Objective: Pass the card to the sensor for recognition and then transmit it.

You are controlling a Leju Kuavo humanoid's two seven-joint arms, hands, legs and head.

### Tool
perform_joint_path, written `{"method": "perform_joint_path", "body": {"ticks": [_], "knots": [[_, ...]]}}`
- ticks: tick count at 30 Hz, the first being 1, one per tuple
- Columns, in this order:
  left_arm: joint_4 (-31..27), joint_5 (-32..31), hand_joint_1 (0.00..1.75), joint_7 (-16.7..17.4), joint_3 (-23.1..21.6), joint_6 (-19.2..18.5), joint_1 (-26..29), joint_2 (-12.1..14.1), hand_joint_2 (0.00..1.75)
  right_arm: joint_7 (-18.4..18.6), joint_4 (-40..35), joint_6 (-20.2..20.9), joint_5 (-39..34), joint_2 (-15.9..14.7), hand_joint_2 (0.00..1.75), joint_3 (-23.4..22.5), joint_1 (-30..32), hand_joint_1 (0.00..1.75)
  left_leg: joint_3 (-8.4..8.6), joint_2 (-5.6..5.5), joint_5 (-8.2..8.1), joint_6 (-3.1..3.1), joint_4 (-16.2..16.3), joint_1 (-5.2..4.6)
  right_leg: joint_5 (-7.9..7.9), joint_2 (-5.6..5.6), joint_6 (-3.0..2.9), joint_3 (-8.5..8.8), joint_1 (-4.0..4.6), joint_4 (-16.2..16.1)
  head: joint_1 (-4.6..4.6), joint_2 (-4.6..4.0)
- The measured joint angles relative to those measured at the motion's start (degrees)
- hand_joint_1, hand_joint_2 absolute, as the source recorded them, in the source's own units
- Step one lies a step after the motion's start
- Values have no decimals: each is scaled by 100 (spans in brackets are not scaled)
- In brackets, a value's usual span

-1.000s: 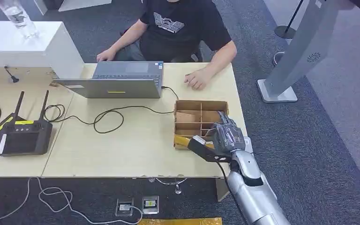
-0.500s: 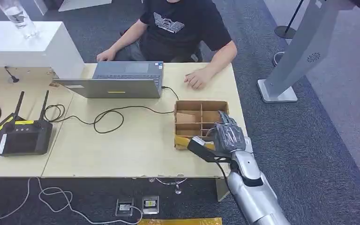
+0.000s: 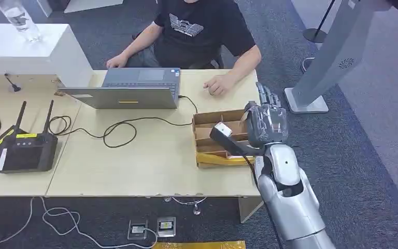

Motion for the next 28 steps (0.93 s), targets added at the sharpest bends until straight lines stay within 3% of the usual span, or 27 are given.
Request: {"method": "perform_joint_path", "body": {"ticks": [9, 16, 28], "knots": [[2, 0, 0, -15, 0, 0, -1, 2, 0, 0, -705, 11, 2, -77, 175, 7, 10, 175, 0, 0, 0, 0, 0, 0, 0, 3, 0, 0, 0, 0, 2, 0], [2, -15, 0, -98, -2, 0, -6, 0, 0, -63, -1186, -208, 105, -101, 175, 149, -1, 175, -1, -1, 0, 0, 0, 0, 0, 2, 0, 1, 0, 0, 2, 0], [2, -15, 0, -116, -2, 0, -14, -6, 0, -370, -1048, -433, -448, -66, 175, 245, -63, 175, -5, -3, 0, 0, -1, 0, 0, -1, 0, 2, 0, 0, 2, 0]]}}
